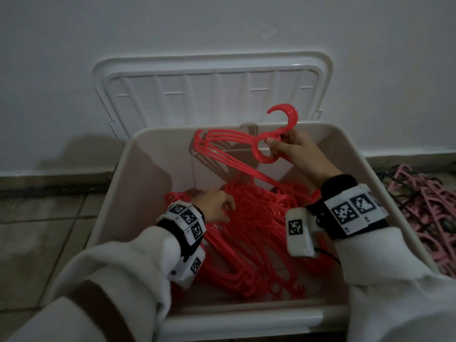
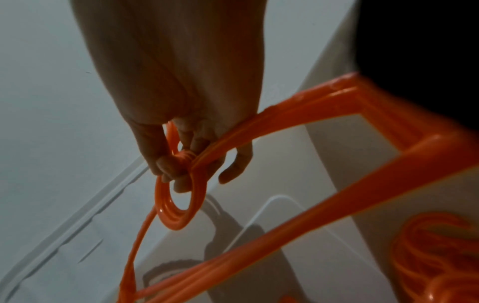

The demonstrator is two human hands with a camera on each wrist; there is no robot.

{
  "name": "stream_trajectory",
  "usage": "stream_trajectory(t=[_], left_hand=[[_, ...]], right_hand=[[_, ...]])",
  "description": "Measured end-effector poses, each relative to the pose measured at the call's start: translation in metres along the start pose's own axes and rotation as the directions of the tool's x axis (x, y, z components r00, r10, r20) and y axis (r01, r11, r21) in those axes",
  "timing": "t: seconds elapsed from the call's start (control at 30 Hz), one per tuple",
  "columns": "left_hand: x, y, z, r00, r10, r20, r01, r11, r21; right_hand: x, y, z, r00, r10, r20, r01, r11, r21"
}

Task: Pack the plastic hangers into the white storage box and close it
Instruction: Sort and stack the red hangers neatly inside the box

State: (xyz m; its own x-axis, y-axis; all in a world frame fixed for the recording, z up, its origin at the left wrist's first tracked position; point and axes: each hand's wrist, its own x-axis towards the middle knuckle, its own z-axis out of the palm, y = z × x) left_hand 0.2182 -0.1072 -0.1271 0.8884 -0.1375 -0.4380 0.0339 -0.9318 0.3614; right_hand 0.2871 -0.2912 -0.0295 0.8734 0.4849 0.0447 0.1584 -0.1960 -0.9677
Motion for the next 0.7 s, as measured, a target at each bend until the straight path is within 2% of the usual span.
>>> stream_trajectory(t=[0.13,0.37,0.43,0.57,0.7], left_hand=[[0.005,-0.003,0.009,1.0,0.009,-0.004,-0.009,0.991,0.133],[0.012,0.005,0.012,0.993,0.036,-0.112,-0.006,0.967,0.256],[0.011,0.004,0.007,0.994,0.029,-0.105,-0.012,0.987,0.16],[0.005,0.002,-0.01,0.997,0.04,-0.067,-0.051,0.985,-0.166],[-0.008,0.011,-0.036,0.983,0.111,-0.149,-0.134,0.978,-0.158]], right_hand=[[-0.001,0.0,0.001,1.0,0.019,0.02,-0.018,0.999,-0.03],[-0.003,-0.003,0.004,0.999,0.032,0.022,-0.029,0.995,-0.098],[-0.004,-0.003,0.004,0.999,0.031,0.007,-0.03,0.993,-0.114],[-0.004,0.0,0.0,0.998,0.05,-0.03,-0.055,0.985,-0.165],[-0.004,0.003,-0.002,0.994,0.08,-0.071,-0.089,0.986,-0.142]])
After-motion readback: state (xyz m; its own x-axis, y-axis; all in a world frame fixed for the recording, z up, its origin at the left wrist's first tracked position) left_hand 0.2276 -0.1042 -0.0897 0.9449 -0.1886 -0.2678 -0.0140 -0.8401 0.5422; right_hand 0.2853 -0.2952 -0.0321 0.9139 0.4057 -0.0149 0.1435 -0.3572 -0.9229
